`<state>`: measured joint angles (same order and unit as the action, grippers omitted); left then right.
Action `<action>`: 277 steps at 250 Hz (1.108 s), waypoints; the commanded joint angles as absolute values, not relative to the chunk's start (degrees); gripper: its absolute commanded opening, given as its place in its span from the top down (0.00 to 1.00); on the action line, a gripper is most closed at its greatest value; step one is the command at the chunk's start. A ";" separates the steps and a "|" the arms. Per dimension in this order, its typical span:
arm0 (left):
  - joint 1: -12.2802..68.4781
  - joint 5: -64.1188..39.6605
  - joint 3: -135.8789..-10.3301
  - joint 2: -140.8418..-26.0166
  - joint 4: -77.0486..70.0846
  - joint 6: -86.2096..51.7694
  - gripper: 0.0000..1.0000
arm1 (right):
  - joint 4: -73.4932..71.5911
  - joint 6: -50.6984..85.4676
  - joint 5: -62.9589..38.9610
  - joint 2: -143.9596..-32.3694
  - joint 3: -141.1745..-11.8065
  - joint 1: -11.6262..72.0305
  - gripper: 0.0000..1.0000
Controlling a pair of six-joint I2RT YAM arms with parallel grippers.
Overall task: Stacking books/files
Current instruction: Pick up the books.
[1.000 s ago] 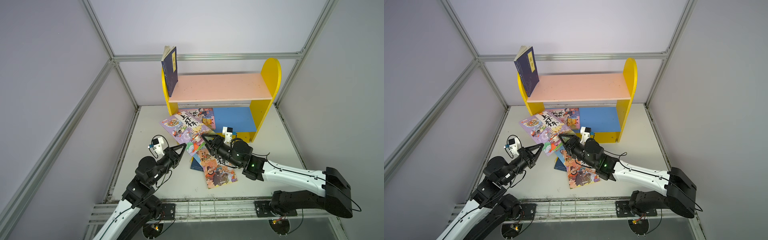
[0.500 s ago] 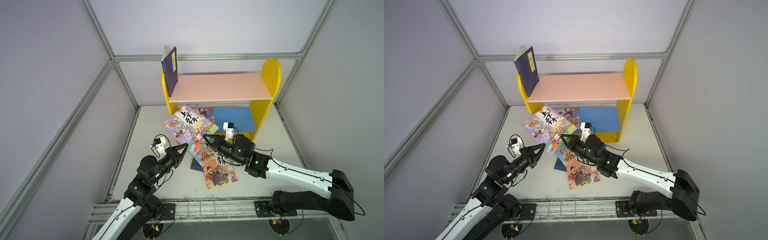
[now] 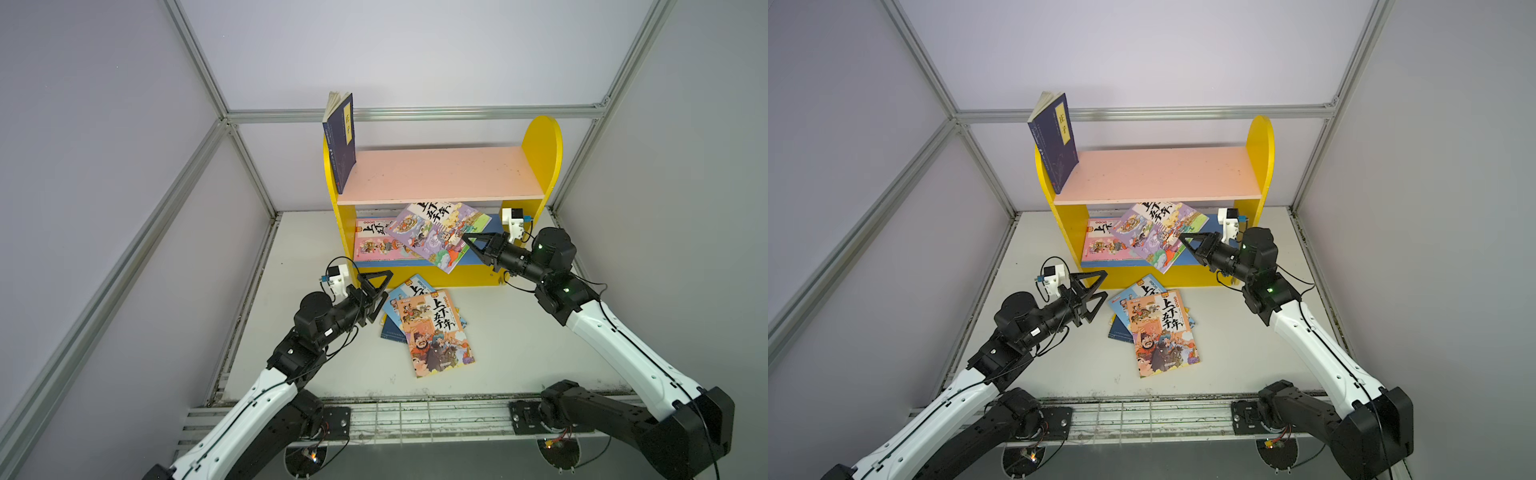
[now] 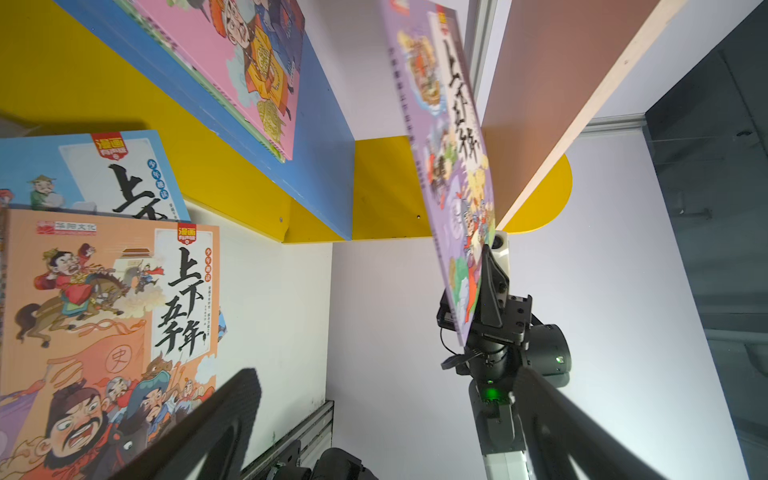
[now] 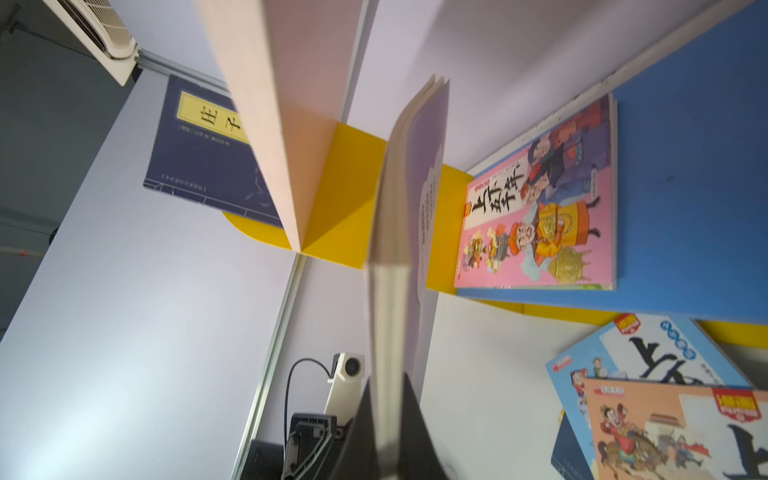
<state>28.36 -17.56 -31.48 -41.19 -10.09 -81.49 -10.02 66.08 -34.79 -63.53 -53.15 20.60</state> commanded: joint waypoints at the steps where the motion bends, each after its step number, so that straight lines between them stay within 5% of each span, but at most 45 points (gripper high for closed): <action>1: 28.37 -19.34 -33.03 -42.54 -20.08 -81.50 0.00 | -15.93 69.45 -46.67 -63.81 -52.33 20.13 1.00; 177: 28.57 -15.67 -30.22 -49.22 -32.74 -88.21 0.05 | -31.27 82.55 -49.36 -63.81 -48.60 19.54 1.00; 252: 28.99 -15.21 -31.35 -53.43 -37.62 -89.52 0.21 | -33.04 84.42 -50.35 -63.81 -47.15 19.70 1.00; 277: 29.12 -14.64 -31.07 -53.91 -38.28 -89.97 0.37 | -33.63 84.81 -50.71 -65.25 -46.75 19.83 1.00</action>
<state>28.99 -15.57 -30.79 -53.32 -34.13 -89.34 -29.06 83.85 -49.52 -63.88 -47.11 19.68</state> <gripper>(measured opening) 0.761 0.088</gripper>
